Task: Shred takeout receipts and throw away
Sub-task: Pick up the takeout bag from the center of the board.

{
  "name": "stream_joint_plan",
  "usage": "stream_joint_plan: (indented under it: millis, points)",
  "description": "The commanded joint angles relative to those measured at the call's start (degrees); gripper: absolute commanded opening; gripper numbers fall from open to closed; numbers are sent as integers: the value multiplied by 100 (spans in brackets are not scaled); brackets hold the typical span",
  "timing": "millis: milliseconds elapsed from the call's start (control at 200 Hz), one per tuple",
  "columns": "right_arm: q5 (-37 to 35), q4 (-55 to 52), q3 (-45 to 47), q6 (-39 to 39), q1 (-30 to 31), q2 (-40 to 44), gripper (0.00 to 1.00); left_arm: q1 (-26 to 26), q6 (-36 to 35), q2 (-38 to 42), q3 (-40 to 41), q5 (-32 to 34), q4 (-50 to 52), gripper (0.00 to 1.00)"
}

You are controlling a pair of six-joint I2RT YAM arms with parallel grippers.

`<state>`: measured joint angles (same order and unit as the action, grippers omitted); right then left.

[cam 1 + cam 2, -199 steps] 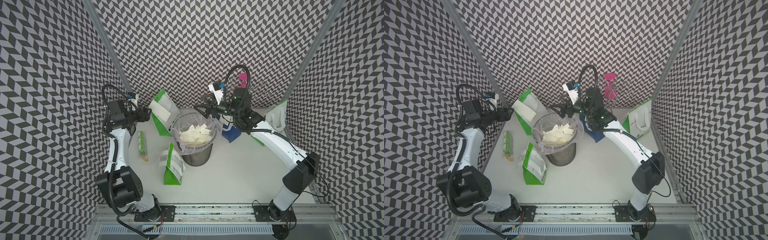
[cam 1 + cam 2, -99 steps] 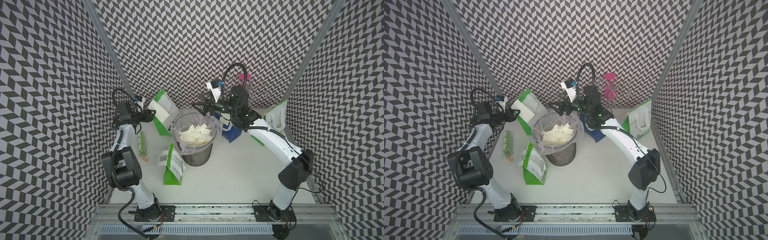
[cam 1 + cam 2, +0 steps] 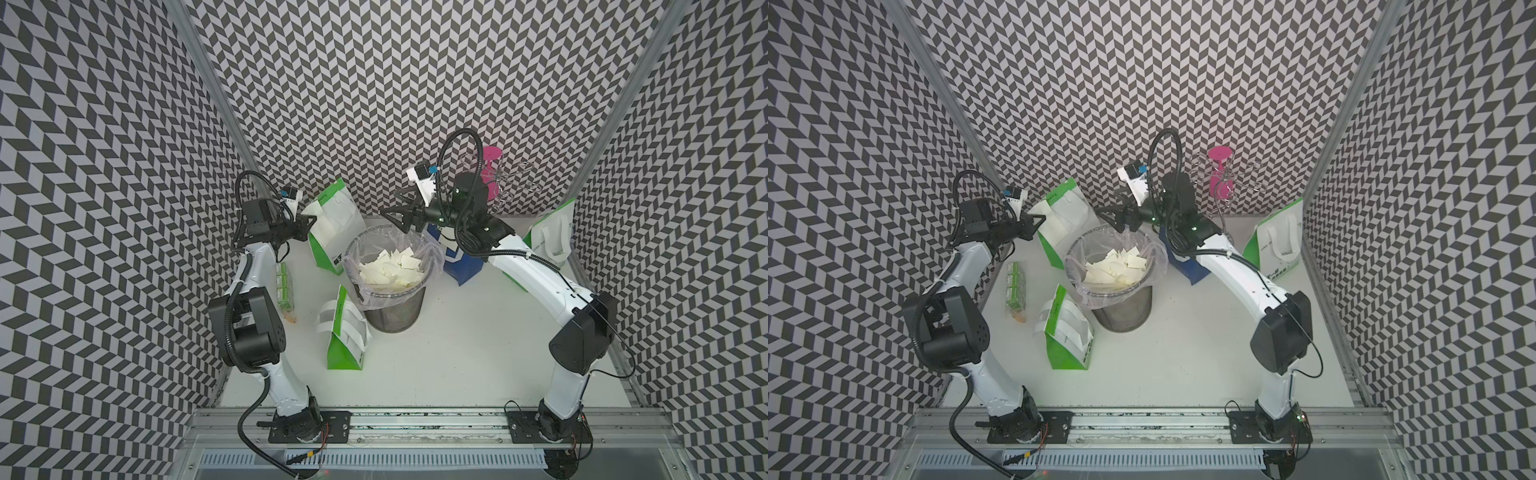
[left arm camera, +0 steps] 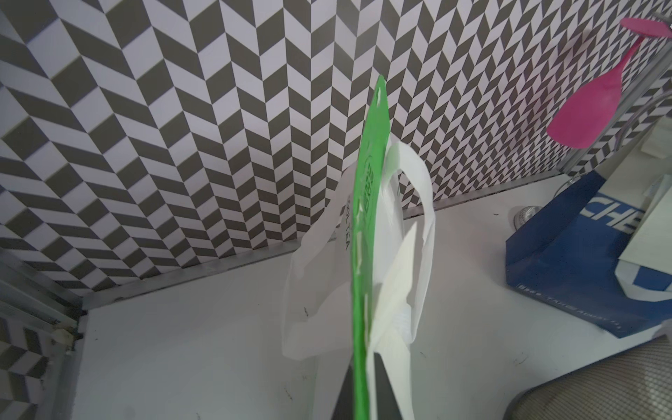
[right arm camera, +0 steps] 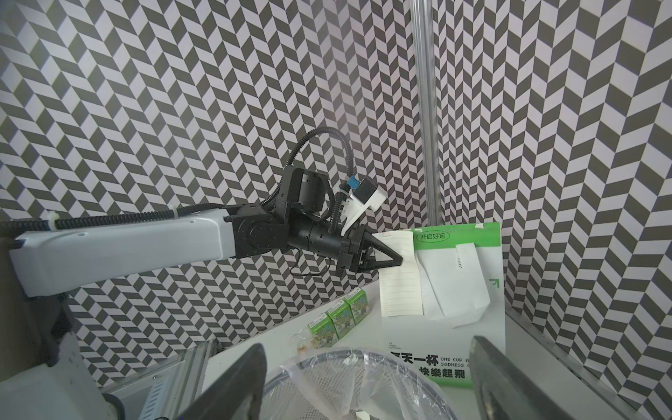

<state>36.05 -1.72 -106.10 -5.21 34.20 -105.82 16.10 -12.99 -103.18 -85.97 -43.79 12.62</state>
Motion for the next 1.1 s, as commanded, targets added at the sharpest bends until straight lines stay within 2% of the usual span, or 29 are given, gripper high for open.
stream_joint_plan:
  millis: [0, 30, 386, 546, 781, 1096]
  points:
    - [-9, 73, -211, 256, -35, -151, 85, 15, -311, 163, -26, -189, 202, 3]
    - [-32, 41, -246, 299, -35, -181, 85, 14, -366, 182, -22, -225, 263, 0]
    - [129, -514, -905, 844, 8, -729, 82, -13, -783, 615, 362, -849, 652, 0]
    - [-50, -1038, -1419, 1371, 195, -1098, 80, -110, -1167, 813, 648, -859, 650, 0]
    - [-265, -1375, -1913, 1742, 389, -1559, 78, -269, -1472, 926, 696, -832, 683, 0]
    - [-402, -1481, -2380, 1803, 621, -1986, 74, -617, -1773, 1135, 529, -458, 757, 0]
